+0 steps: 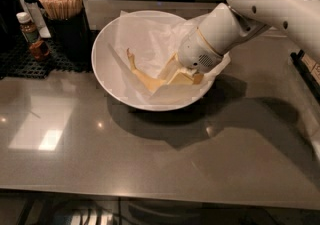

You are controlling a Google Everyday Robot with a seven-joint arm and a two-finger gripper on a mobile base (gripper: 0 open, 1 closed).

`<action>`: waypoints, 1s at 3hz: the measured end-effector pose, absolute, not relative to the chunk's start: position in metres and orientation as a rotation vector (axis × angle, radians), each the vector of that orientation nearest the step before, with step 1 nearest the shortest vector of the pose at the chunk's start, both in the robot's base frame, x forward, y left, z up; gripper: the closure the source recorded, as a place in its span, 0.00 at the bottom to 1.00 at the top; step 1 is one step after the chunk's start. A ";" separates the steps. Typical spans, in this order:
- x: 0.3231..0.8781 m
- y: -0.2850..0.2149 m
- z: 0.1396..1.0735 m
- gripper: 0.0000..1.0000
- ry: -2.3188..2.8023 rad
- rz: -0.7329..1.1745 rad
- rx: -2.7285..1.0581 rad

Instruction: Pick banana from white bowl

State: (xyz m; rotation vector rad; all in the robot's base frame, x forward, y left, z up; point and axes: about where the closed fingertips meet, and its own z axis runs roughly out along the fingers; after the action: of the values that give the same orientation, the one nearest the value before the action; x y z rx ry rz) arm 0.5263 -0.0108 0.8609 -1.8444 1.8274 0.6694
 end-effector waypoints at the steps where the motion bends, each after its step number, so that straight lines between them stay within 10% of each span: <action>1: 0.521 -0.014 0.879 1.00 1.803 0.615 -1.835; 3: 0.521 0.009 0.861 1.00 1.794 0.670 -1.853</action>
Offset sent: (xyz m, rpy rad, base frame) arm -0.0045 -0.0026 0.0161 0.0004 -0.0437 -0.0081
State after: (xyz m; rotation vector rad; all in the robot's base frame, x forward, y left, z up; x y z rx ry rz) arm 0.5213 0.0087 0.8612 -1.8534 1.7941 0.6696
